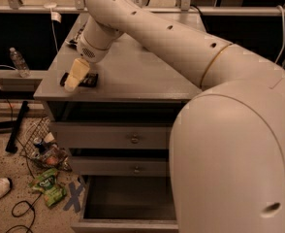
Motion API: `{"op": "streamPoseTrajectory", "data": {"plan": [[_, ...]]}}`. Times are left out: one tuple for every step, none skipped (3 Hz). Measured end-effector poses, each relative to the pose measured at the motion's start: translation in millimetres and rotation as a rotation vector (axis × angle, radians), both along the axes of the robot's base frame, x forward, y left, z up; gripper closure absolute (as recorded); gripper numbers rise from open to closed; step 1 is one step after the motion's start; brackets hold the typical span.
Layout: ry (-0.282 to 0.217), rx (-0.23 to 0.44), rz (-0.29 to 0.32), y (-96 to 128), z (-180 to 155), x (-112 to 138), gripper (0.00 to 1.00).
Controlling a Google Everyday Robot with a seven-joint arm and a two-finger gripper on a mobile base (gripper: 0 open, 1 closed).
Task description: Place rxbar chocolate into bottom drawer
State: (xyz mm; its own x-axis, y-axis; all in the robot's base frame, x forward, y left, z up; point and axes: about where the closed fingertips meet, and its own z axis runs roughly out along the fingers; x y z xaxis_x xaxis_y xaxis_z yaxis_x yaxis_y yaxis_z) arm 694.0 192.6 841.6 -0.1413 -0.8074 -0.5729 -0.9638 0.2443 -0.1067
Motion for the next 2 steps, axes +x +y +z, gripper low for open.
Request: {"op": "streamPoseTrajectory", "data": {"plan": [[0.01, -0.037, -0.005, 0.9, -10.0, 5.4, 0.16], [0.021, -0.059, -0.011, -1.0, -17.9, 7.5, 0.4]]}}
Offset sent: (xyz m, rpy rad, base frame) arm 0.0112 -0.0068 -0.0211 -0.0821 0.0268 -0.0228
